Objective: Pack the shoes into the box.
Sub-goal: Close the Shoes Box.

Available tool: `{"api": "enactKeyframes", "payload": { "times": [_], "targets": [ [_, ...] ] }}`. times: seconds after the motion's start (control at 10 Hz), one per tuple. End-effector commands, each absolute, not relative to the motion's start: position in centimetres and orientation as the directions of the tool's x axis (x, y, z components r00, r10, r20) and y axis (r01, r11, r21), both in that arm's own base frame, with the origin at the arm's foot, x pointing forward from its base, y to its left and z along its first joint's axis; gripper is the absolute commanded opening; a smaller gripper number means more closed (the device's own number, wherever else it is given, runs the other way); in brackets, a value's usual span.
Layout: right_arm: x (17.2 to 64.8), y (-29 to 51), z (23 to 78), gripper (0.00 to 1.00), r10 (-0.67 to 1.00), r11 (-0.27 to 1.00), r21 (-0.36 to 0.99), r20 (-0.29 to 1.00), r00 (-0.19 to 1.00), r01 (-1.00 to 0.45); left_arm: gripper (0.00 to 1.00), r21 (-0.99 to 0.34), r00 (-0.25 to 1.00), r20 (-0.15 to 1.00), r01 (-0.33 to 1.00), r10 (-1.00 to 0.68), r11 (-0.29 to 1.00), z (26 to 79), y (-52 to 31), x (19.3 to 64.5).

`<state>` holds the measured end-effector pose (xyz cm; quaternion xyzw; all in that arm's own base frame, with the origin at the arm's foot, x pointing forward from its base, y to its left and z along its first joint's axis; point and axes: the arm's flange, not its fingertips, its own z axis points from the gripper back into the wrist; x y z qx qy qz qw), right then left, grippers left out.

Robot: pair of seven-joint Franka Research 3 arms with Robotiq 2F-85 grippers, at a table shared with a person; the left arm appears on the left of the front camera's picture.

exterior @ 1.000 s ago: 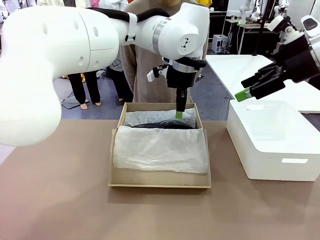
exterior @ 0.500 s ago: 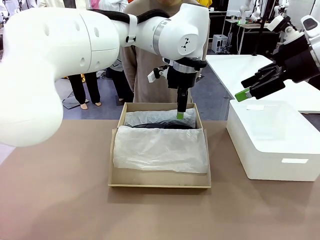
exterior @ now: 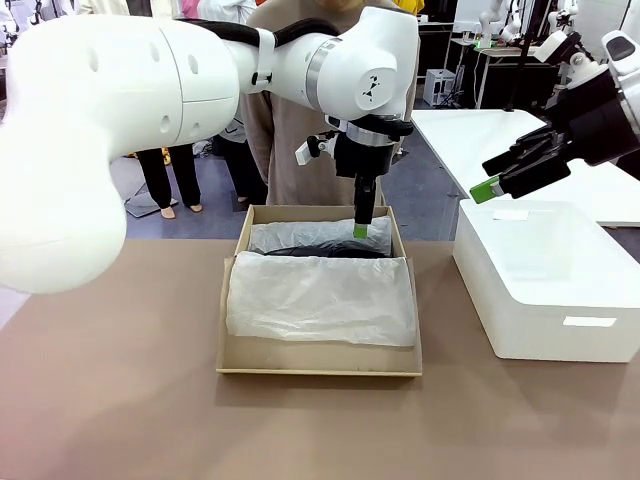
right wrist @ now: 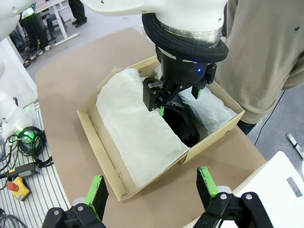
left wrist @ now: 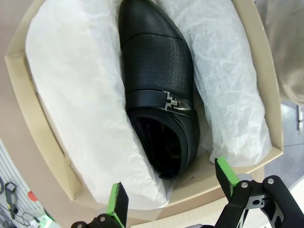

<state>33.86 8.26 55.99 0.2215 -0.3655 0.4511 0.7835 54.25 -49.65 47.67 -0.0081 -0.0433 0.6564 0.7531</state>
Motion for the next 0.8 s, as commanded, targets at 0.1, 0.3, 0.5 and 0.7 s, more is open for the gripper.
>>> {"api": "enactKeyframes", "payload": {
  "times": [0.1, 0.3, 0.5, 0.7],
  "targets": [
    [34.3, 8.2, 55.9, 1.0, 0.536, 0.473, 0.011, 0.79, 0.298, -0.881, 1.0, -0.08, 0.122, 0.07, -0.989, 0.99, 0.127, 47.8, -49.5, 54.1],
    [34.3, 8.2, 55.9, 1.0, 0.536, 0.473, 0.011, 0.79, 0.298, -0.881, 1.0, -0.088, 0.223, 0.049, -0.97, 0.974, 0.226, 48.8, -48.9, 53.8],
    [34.3, 8.2, 55.9, 1.0, 0.536, 0.473, 0.011, 0.79, 0.298, -0.881, 1.0, -0.067, 0.368, 0.08, -0.925, 0.926, 0.373, 50.8, -46.2, 53.1],
    [34.3, 8.2, 55.9, 1.0, 0.536, 0.473, 0.011, 0.79, 0.298, -0.881, 1.0, -0.006, 0.53, 0.125, -0.845, 0.839, 0.535, 52.5, -43.3, 52.5]
  ]
}}
